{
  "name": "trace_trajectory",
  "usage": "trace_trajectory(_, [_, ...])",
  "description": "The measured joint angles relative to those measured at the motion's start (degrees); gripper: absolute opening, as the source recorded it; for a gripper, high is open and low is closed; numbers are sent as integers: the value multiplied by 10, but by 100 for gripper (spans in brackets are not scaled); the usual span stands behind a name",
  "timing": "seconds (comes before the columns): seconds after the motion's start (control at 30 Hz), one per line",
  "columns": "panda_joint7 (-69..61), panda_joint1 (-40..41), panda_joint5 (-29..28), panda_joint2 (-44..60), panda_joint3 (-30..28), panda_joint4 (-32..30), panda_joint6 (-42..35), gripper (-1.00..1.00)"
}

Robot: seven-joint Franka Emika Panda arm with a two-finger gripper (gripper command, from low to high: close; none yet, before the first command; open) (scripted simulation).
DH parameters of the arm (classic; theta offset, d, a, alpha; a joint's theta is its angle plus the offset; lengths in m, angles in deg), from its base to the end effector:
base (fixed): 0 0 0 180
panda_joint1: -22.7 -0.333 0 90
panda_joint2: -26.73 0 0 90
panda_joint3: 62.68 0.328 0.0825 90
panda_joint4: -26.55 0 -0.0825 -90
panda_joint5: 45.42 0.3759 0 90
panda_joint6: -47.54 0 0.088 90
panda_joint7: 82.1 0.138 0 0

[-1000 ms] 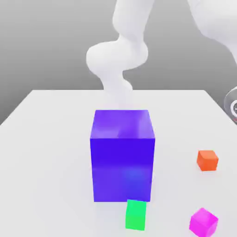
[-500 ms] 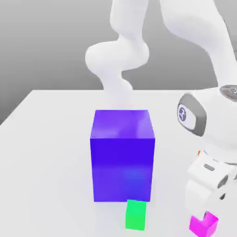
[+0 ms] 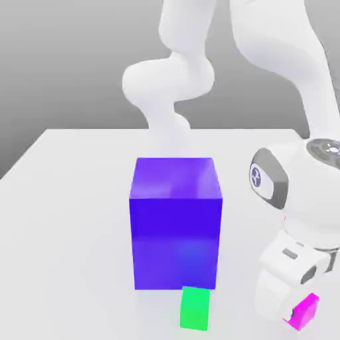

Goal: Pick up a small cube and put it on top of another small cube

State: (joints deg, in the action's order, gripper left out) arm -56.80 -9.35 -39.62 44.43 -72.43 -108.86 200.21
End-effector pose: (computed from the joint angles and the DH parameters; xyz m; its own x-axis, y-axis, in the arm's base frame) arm 0.4733 0.1887 0.1861 0.9910 -0.1341 0.0014 -0.1341 -0.9910 0.0051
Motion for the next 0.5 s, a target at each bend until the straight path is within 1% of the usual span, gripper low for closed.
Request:
trace_trajectory(0.2, [-65,71,-32,-124,-70,-102,-21,-100])
trace_trajectory(0.27, [-86,83,-18,-113,-72,-113,1,-100])
trace_trajectory(0.37, [-117,103,20,-59,-47,-113,53,-100])
trace_trajectory(0.4, [-125,109,31,-43,-39,-113,67,100])
trace_trajectory(0.5, [-125,109,31,-43,-39,-113,67,100])
